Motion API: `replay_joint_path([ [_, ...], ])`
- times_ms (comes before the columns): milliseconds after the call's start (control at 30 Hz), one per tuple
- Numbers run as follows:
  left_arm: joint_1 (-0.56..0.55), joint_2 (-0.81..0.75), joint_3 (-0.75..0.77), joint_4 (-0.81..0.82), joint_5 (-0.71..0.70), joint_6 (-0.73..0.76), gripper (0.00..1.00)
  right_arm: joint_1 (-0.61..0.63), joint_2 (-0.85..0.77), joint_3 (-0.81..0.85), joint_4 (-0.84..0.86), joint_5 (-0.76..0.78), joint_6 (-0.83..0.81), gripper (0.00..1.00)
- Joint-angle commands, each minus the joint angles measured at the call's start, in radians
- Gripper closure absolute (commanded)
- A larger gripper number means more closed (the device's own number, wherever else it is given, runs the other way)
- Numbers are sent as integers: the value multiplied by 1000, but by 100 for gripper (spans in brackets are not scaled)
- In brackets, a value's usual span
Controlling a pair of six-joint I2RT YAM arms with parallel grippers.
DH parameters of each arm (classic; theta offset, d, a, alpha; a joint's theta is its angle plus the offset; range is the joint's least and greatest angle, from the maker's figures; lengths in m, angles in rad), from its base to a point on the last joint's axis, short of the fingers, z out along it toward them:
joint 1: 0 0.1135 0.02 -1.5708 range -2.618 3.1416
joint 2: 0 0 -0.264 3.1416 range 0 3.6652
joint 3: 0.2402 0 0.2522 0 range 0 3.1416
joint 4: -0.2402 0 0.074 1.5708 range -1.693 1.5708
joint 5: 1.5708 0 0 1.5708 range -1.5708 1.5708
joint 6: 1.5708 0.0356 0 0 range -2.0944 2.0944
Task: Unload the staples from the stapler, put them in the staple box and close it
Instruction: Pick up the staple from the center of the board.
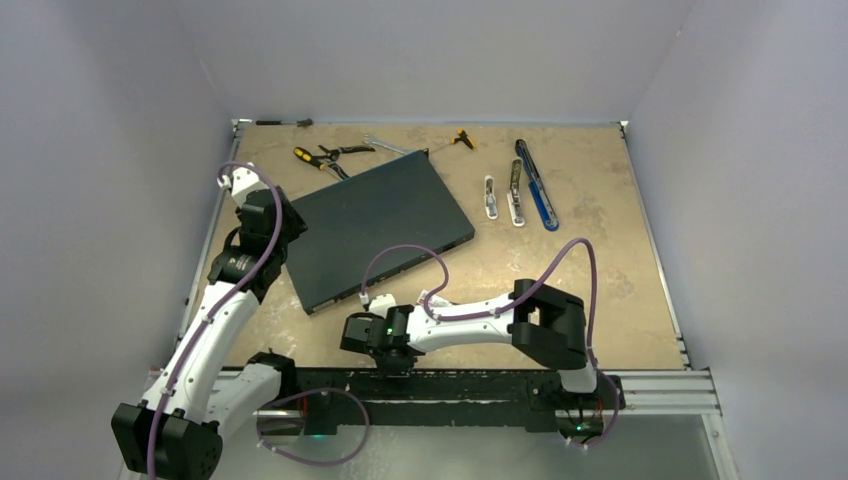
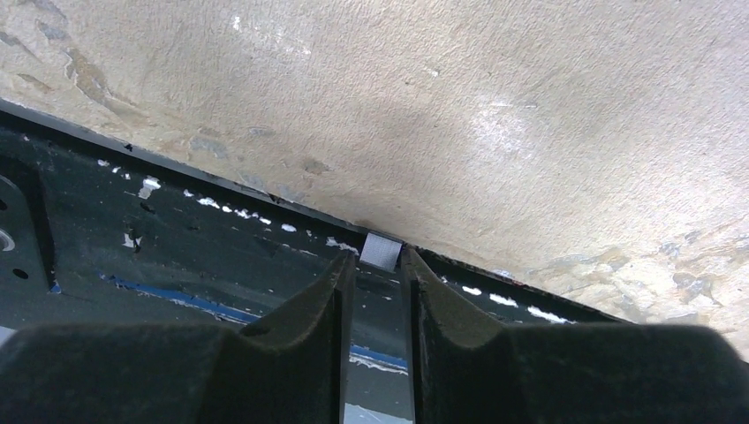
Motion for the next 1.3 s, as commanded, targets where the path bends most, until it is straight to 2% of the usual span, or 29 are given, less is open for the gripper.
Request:
replay_joint_path([
  [0,7,-13,7,2,-15,20,57,-6,7,31,-46,38,9,74],
  [267,7,-13,6,3,-16,21,57,-6,-2,28,-53,49,12,79],
  [567,6,-10,6,5,-14,21,57,-28,-92,-6,-60,88,37,80],
  [1033,7,5,5,11,-6,19,57,-216,-331,-294,-70,130,44,78],
  [1167,6,8,6,11,-5,19,57,-285,-382,-345,-78,150,4,78],
  [1267,7,9,5,11,-6,19,57,-317,-398,-348,-68,175,-87,78],
])
